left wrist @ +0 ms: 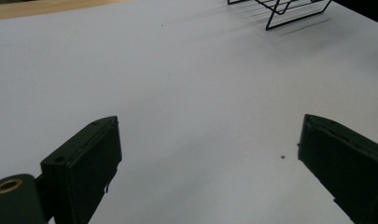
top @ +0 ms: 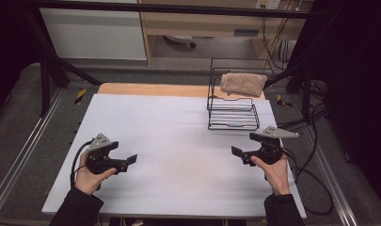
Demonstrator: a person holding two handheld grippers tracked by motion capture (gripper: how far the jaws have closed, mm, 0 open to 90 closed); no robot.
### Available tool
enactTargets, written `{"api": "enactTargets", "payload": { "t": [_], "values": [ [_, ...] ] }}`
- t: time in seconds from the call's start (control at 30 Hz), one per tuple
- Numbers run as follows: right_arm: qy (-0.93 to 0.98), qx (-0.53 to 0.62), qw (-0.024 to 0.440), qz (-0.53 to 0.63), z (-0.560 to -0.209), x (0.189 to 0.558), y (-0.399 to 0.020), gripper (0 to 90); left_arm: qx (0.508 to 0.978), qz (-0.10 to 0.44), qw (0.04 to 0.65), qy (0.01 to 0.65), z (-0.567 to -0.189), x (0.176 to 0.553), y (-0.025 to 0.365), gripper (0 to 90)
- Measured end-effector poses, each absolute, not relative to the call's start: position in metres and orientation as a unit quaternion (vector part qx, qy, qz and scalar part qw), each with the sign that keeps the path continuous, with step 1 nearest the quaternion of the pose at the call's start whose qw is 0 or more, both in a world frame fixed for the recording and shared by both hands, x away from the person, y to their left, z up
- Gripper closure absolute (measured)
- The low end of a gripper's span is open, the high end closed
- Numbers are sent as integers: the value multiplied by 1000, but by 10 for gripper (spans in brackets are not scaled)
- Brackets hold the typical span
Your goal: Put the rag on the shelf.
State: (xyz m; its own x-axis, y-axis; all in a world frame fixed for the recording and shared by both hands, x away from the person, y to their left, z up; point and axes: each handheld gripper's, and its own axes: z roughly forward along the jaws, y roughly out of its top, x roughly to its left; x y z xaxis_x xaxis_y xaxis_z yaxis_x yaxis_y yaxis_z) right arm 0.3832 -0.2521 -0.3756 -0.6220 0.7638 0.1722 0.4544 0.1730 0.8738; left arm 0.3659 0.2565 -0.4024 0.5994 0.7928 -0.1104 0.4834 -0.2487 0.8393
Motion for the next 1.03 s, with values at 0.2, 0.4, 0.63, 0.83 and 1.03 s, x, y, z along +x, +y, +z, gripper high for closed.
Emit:
{"api": "enactTargets", "payload": {
  "t": [0.2, 0.4, 0.63, 0.83, 1.03],
  "values": [
    [766, 405, 131, 482, -405, 375, -254, 5, 774, 168, 447, 416, -416, 360, 264, 62],
    [774, 409, 113, 469, -426, 368, -262, 5, 782, 163, 440, 411, -426, 355, 267, 61],
    [773, 417, 102, 468, -442, 357, -270, 5, 787, 153, 434, 411, -437, 353, 267, 61],
    [777, 417, 98, 462, -447, 357, -272, 6, 787, 154, 432, 413, -439, 354, 270, 61],
    [779, 416, 95, 459, -449, 357, -270, 6, 786, 154, 432, 414, -441, 354, 270, 61]
  ]
}}
